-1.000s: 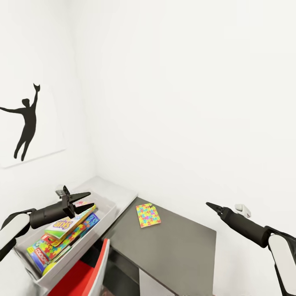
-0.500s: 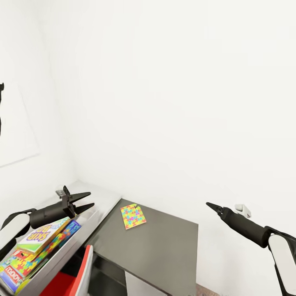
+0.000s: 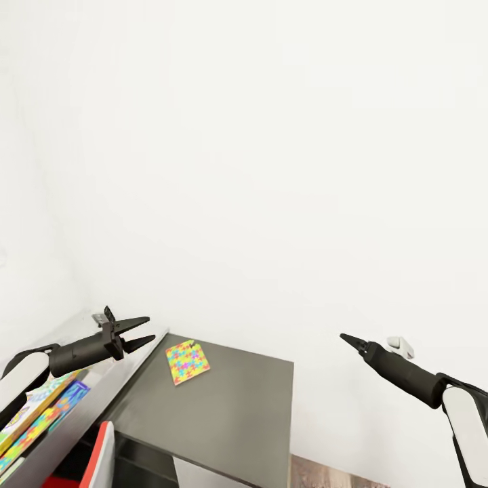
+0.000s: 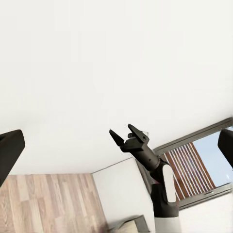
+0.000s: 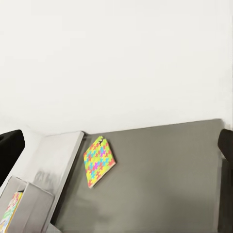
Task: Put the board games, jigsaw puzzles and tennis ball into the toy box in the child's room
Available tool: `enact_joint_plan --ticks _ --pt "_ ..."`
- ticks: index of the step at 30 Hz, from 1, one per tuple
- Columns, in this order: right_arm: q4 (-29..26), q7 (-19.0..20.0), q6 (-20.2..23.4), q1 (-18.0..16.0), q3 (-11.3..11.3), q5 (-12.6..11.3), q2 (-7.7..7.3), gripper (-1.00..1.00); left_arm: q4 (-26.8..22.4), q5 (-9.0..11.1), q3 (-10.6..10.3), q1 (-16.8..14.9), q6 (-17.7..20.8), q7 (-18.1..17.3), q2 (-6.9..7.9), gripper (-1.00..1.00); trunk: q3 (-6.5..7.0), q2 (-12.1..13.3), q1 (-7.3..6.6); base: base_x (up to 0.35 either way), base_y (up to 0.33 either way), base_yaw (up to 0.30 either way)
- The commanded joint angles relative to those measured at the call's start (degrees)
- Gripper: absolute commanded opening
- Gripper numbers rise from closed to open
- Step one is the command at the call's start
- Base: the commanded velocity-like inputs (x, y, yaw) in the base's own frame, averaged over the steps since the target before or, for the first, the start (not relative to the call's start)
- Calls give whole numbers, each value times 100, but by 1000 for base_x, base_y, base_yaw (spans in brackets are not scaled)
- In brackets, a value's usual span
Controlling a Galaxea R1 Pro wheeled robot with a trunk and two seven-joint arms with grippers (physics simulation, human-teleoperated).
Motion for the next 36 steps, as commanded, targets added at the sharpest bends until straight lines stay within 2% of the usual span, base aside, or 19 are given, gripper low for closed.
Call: enact_joint_plan --ticks 1,13,22,36 --pt "2 60 25 -4 -10 55 2 100 5 27 -15 -6 25 -11 6 100 -3 -5 3 78 -226 -280" --pt "2 61 25 -4 -10 63 2 100 5 27 -15 -6 23 -11 6 100 -3 -5 3 79 -95 -262" --pt "2 54 -155 -4 -3 40 0 100 5 27 -15 -6 22 -11 6 100 -3 -5 3 193 -2 -34" --pt "2 48 -179 -4 8 37 -1 100 5 27 -15 -6 21 -10 6 100 -3 -5 3 110 1 -1"
